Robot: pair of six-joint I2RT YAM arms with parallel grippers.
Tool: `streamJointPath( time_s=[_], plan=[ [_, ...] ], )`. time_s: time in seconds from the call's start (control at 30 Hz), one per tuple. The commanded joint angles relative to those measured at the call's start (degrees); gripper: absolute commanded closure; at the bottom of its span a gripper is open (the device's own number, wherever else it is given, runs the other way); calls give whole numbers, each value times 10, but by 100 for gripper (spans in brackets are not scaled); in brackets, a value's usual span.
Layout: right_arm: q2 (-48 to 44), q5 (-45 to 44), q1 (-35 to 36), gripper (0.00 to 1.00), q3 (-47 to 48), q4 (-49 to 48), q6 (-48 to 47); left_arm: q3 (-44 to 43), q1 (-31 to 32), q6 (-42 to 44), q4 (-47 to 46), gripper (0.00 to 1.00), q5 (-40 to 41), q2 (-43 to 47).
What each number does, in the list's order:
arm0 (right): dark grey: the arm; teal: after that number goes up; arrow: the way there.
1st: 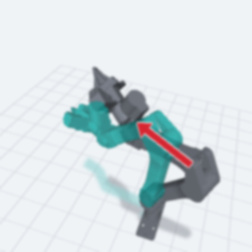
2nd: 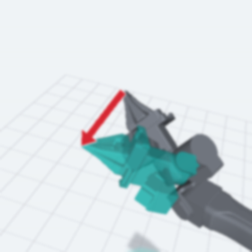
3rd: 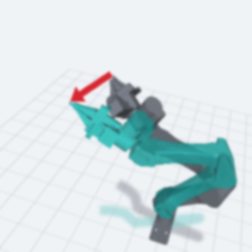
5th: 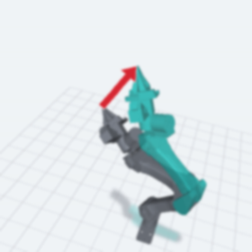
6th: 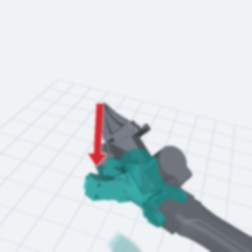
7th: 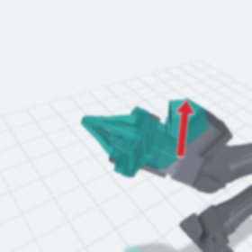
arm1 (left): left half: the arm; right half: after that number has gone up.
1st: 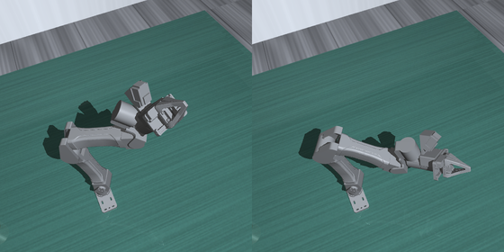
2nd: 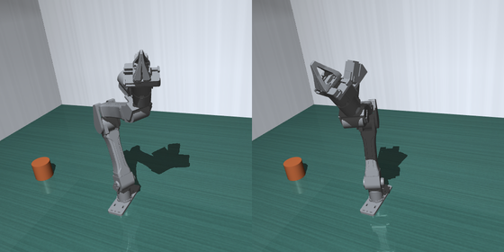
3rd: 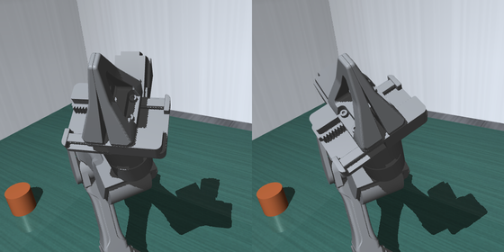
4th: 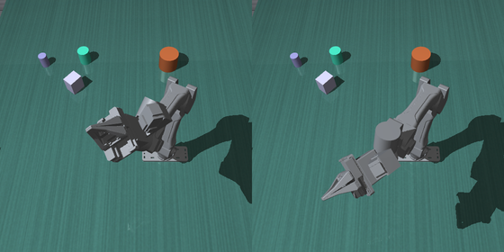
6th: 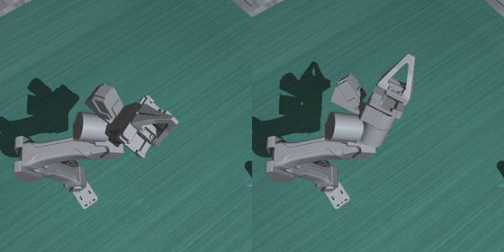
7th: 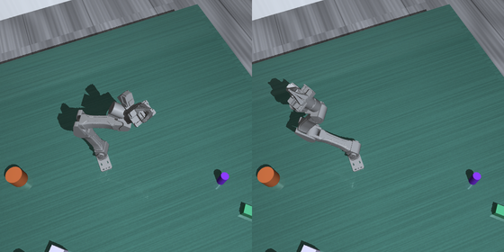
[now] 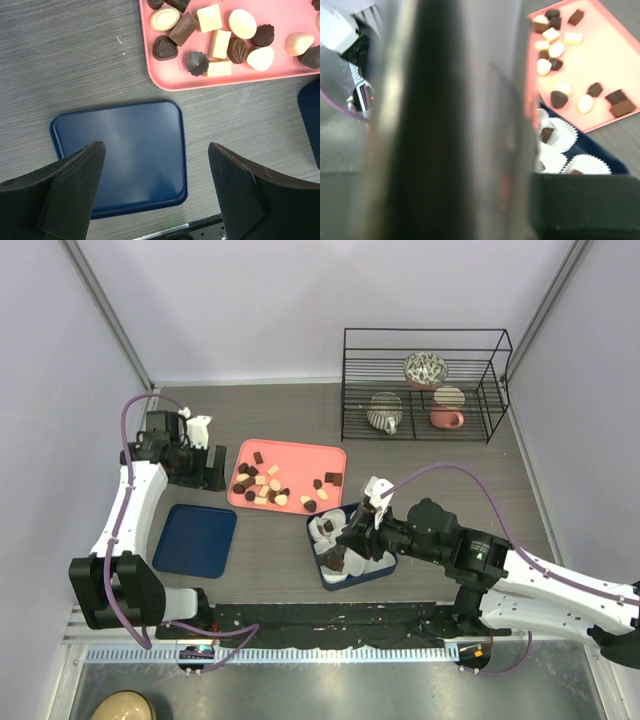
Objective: Pack the chocolate
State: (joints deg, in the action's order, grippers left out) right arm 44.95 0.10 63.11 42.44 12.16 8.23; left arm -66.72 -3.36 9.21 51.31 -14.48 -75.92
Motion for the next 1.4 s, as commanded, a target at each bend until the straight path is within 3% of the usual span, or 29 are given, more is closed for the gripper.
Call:
streamJointPath(
  time_s=[0.0, 0.43, 1.0, 1.37],
  plan=[
    [0, 1, 19, 77, -15, -20, 14, -25, 8, -3, 3, 11, 2, -1],
    [4, -41, 28, 72, -86, -151, -2, -25, 18, -2, 2, 8, 9, 5],
    [-20, -74, 34, 72, -84, -143, -8, -21, 18, -3, 0, 6, 9, 9],
    [-15, -55, 42, 53, -93, -139, 13, -27, 19, 2, 5, 0, 13, 9]
  ],
)
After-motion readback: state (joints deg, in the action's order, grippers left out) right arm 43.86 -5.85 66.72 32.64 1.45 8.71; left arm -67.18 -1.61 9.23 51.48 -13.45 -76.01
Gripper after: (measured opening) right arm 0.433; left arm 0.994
